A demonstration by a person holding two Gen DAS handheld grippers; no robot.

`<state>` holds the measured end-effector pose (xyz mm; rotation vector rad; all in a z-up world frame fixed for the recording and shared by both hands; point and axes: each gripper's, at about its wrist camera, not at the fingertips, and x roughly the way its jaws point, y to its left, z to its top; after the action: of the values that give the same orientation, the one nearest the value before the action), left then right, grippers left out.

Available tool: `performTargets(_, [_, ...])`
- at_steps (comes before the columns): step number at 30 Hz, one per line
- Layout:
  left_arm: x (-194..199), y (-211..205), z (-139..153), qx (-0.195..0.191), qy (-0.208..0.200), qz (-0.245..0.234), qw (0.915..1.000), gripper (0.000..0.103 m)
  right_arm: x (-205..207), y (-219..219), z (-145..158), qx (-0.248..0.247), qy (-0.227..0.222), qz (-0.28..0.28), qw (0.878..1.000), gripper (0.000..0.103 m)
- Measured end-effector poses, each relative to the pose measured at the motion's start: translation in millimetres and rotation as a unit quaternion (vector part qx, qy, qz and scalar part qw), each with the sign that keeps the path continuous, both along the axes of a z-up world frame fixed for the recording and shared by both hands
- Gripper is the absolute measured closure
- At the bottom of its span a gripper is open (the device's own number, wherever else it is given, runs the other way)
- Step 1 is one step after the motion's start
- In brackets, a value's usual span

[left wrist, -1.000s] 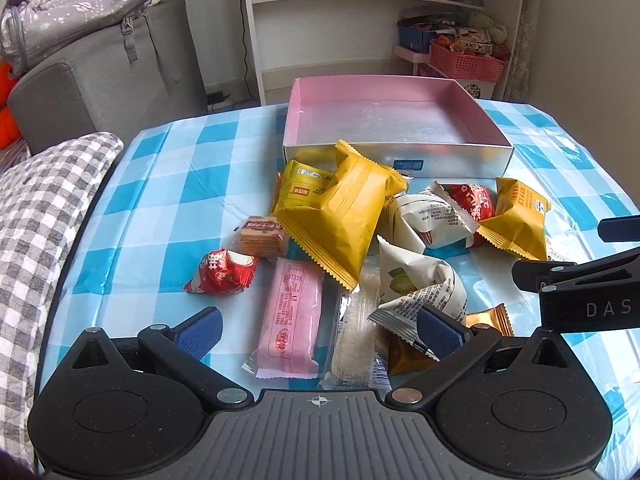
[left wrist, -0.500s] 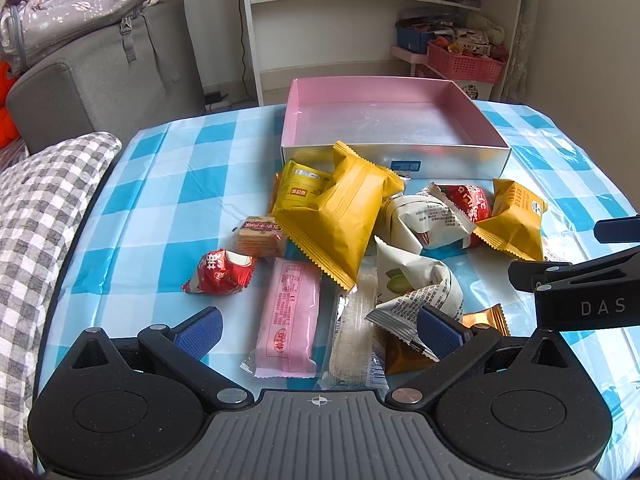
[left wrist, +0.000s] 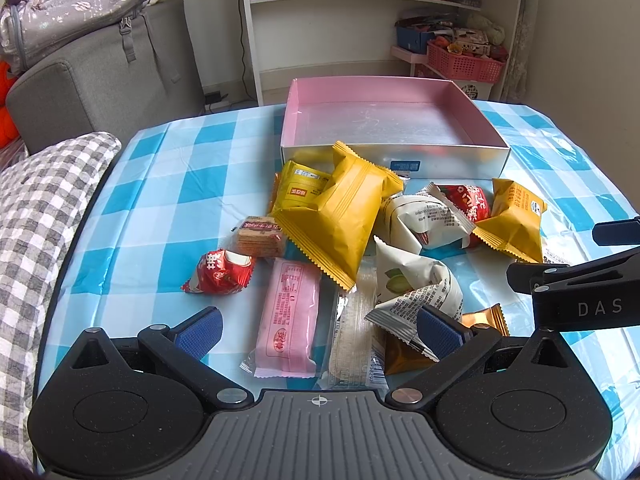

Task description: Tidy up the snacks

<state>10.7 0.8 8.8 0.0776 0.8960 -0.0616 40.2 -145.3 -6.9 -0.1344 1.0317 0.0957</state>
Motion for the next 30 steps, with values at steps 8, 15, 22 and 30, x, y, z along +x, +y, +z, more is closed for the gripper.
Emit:
performTargets(8, [0, 0, 0, 0.0, 0.0, 0.0, 1.0, 0.0, 0, 0, 0, 0.0, 0.001, 0.001, 1.0, 0.0])
performTargets(15, [0, 0, 0, 0.0, 0.0, 0.0, 1.0, 0.0, 0, 0, 0, 0.0, 0.001, 0.001, 1.0, 0.0])
performTargets(22, [0, 0, 2, -0.002, 0.0, -0.004, 1.0, 0.0, 0, -1, 0, 0.0, 0.0, 0.001, 1.0, 0.0])
performTargets(30, [4, 9, 16, -0.018, -0.007, -0.043, 0.9989, 0.0, 10, -10, 4, 0.029, 0.004, 0.015, 0.999, 0.0])
